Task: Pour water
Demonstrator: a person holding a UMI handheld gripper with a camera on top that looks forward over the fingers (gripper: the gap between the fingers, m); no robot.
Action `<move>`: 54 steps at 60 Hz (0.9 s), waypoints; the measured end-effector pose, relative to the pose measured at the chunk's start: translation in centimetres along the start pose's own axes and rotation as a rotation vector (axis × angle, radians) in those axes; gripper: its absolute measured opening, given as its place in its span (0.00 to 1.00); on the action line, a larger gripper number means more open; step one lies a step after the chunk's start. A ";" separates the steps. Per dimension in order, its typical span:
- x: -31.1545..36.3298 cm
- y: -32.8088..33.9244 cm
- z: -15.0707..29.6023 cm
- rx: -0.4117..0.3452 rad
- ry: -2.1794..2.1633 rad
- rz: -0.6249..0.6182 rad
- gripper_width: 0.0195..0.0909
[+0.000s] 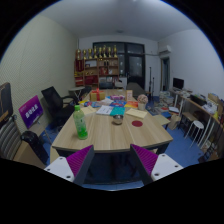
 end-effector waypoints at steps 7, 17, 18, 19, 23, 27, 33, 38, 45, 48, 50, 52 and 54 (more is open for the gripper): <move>2.4 -0.3 0.1 -0.011 -0.003 0.007 0.89; 7.6 -3.7 0.4 -0.032 -0.013 0.068 0.89; 8.1 -4.3 0.5 -0.037 -0.014 0.074 0.89; 8.5 -5.3 0.5 -0.042 -0.014 0.082 0.89; 10.7 -8.6 0.7 -0.058 -0.002 0.109 0.89; 12.3 -12.8 0.5 -0.073 0.021 0.135 0.89; 15.3 -19.4 0.4 -0.084 0.021 0.150 0.88; 17.0 -24.3 0.3 -0.097 0.017 0.159 0.88; 17.9 -29.7 0.8 -0.121 0.050 0.146 0.88; 18.1 -31.2 1.0 -0.140 0.066 0.146 0.89; 18.3 -32.0 1.2 -0.149 0.072 0.146 0.89; 18.5 -32.9 1.3 -0.156 0.079 0.153 0.89; 18.7 -33.8 1.1 -0.151 0.084 0.168 0.77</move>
Point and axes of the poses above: the point between the fingertips, and its own axes, seen from behind it with the camera up: x to the left, z up, y backward, against the way the camera looks, the point moved 7 cm from there along y, backward, against the way the camera looks, and after that the axes turned 1 degree about -y, right-handed, at the moved point
